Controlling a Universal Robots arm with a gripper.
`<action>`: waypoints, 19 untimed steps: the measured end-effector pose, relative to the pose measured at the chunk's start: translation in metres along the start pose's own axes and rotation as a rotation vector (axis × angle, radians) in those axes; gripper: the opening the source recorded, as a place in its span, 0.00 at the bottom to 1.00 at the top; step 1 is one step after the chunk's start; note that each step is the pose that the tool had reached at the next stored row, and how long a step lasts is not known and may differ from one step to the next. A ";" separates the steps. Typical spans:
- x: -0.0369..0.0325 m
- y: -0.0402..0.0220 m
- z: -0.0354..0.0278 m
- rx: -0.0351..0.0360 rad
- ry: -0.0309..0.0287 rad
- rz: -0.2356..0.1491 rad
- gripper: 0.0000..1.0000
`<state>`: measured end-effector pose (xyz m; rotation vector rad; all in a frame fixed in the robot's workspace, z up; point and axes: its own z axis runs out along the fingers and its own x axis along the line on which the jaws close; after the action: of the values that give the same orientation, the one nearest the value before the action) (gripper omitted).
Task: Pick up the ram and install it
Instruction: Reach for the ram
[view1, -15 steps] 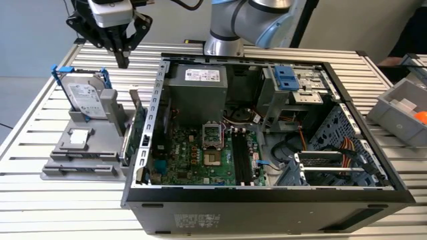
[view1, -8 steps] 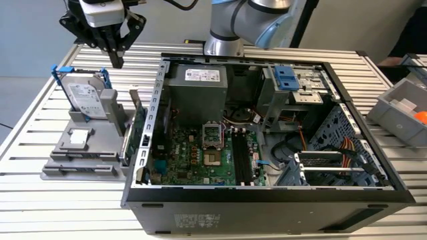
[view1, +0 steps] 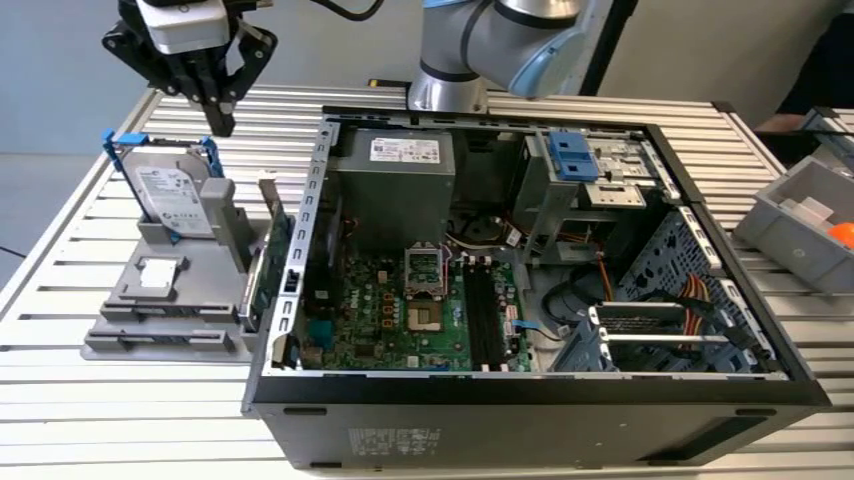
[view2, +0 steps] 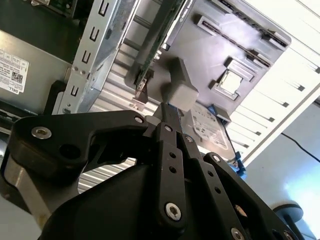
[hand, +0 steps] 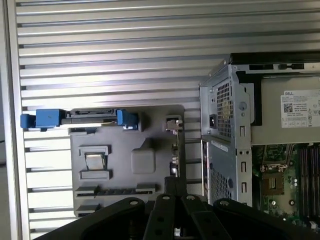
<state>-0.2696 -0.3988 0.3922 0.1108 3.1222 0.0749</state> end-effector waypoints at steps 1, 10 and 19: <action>0.0015 -0.0001 0.0000 0.0000 0.0000 0.000 0.00; 0.0103 -0.0007 -0.0001 0.0000 0.0000 0.000 0.00; 0.0235 -0.0017 -0.0003 0.0000 0.0001 0.000 0.00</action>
<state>-0.2932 -0.3988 0.3921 0.1108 3.1223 0.0749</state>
